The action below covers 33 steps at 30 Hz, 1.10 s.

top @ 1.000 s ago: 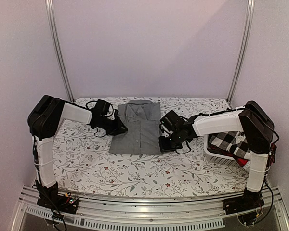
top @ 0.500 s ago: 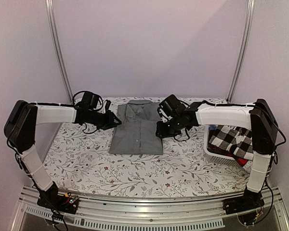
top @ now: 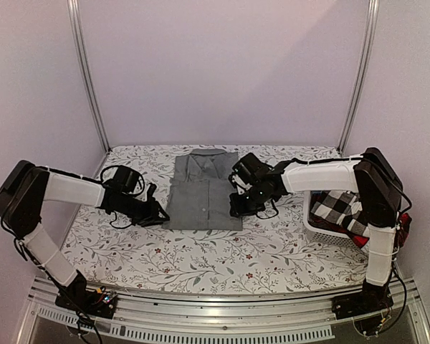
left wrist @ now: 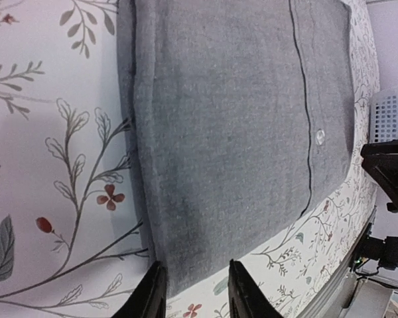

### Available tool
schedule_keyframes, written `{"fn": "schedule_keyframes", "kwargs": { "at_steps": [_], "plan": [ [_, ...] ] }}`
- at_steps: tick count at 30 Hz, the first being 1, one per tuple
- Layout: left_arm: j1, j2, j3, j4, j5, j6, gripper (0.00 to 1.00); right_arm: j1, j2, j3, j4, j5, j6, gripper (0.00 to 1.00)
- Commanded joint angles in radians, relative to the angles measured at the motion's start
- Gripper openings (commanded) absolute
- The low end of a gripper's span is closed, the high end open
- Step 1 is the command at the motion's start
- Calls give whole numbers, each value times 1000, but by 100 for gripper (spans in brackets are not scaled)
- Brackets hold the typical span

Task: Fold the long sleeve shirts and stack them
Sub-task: Move the 2/3-rectangle-folded shirt to the center of the board.

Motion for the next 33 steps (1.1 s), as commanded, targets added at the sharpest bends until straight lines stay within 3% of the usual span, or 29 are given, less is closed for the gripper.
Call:
{"fn": "schedule_keyframes", "kwargs": {
  "at_steps": [1, 12, 25, 33],
  "plan": [
    [-11, -32, -40, 14, -18, 12, 32, 9, 7, -64, 11, -46, 0, 20],
    [-55, -30, -92, 3, -88, -7, 30, 9, -65, -224, 54, -27, 75, 23],
    [-80, -36, -71, 9, -145, 4, 35, 32, -47, -188, 52, -14, 71, 28],
    [-104, -7, -64, 26, -161, -15, 29, 43, -40, -205, 65, -5, 72, 26]
  ]
}}
